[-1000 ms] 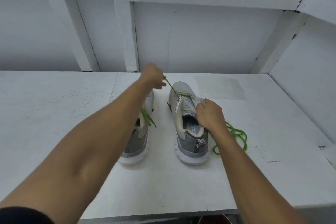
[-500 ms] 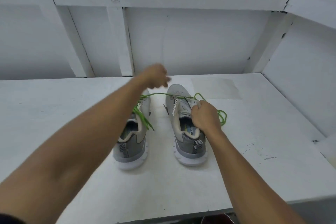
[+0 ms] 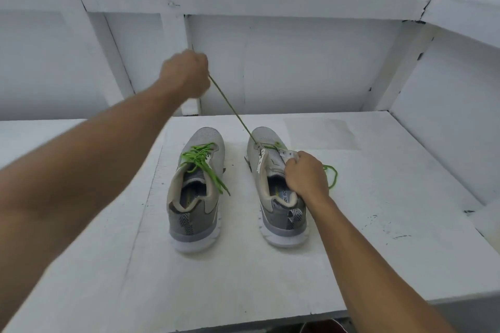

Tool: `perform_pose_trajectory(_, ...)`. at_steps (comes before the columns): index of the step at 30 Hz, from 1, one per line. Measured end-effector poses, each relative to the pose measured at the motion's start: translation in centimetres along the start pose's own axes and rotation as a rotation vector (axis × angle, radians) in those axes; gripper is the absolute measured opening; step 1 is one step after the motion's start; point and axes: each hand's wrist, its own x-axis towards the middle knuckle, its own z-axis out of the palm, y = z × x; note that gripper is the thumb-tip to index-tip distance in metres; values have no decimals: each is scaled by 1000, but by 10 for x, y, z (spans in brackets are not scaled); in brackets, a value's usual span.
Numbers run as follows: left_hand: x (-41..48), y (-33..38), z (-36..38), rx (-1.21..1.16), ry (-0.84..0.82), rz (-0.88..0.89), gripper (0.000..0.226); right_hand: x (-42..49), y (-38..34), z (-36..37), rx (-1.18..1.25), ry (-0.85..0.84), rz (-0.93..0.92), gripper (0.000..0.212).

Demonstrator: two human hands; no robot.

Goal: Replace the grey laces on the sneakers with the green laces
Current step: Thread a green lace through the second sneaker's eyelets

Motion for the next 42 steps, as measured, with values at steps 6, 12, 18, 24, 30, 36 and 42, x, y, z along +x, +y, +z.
perform_pose_trajectory(6,19,-15,-53,-108,215,-48,30,0,0,-1,3,-6,17,32)
perform_pose_trajectory(12,2,21,-49,-395,78,107,20,0,0,0,5,-16,21,19)
perform_pose_trajectory(18,-19,59,7,-237,-181,148,44,0,0,0,6,-10,15,20)
perform_pose_trajectory(24,-49,92,65,-83,-411,229,28,1,0,0,8,-6,21,29)
perform_pose_trajectory(30,-47,83,60,42,-290,222,26,1,1,1,4,1,23,30)
perform_pose_trajectory(36,-10,43,19,159,-39,162,27,2,2,2,17,5,32,32)
perform_pose_trajectory(42,8,33,-8,135,75,136,18,2,3,2,29,5,32,30)
